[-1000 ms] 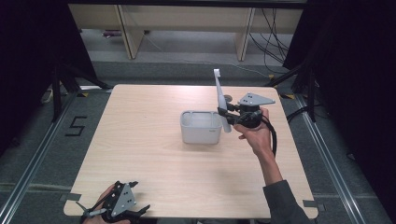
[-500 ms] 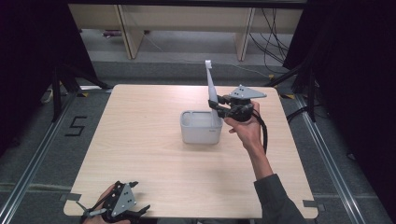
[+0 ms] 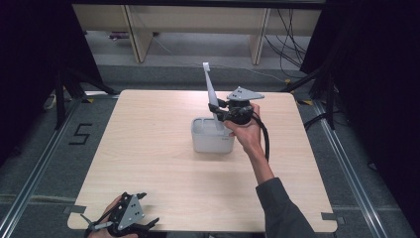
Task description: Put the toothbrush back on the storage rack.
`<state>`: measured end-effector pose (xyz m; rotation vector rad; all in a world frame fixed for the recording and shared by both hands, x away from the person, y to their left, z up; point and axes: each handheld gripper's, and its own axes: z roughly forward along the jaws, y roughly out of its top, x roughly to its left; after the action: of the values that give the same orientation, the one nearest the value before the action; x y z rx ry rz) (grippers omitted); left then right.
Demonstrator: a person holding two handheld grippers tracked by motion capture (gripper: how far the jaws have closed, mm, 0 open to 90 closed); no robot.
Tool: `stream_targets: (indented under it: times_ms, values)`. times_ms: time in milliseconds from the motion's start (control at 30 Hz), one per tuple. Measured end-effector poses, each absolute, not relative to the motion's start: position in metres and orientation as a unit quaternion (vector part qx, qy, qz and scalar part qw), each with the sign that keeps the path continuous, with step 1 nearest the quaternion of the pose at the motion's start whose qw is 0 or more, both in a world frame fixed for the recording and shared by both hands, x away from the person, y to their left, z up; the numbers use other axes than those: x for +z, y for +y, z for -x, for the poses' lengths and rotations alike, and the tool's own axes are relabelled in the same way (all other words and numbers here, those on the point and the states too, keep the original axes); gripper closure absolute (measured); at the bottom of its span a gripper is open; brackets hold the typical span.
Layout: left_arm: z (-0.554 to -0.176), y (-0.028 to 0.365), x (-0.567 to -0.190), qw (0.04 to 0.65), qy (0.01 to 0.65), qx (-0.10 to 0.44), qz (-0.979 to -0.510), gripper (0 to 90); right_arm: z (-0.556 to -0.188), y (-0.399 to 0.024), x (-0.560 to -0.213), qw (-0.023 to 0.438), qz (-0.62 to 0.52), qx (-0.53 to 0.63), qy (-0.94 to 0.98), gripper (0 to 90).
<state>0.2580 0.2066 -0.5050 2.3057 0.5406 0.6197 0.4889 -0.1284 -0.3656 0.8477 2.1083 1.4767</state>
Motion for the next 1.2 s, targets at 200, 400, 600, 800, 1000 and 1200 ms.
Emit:
stream_targets:
  times_ms: [200, 400, 600, 800, 1000, 1200]
  values:
    - [-0.258, 0.206, -0.505, 0.34, 0.208, 0.237, -0.886, 15.0, -0.498, -0.123, -0.376, 0.213, -0.305, 0.521, 0.768, 66.8]
    - [-0.258, 0.206, -0.505, 0.339, 0.207, 0.239, -0.886, 15.0, -0.501, -0.117, -0.383, 0.215, -0.309, 0.502, 0.779, 66.8]
    - [-0.258, 0.206, -0.505, 0.34, 0.207, 0.238, -0.886, 15.0, -0.502, -0.111, -0.389, 0.217, -0.302, 0.475, 0.797, 66.8]
    - [-0.258, 0.206, -0.505, 0.339, 0.208, 0.24, -0.886, 14.9, -0.503, -0.11, -0.394, 0.207, -0.303, 0.458, 0.81, 66.8]
    - [-0.258, 0.206, -0.505, 0.337, 0.207, 0.241, -0.886, 15.0, -0.506, -0.109, -0.402, 0.206, -0.301, 0.443, 0.819, 66.8]
    - [-0.258, 0.206, -0.505, 0.338, 0.206, 0.242, -0.886, 14.9, -0.506, -0.107, -0.407, 0.196, -0.306, 0.425, 0.829, 66.8]
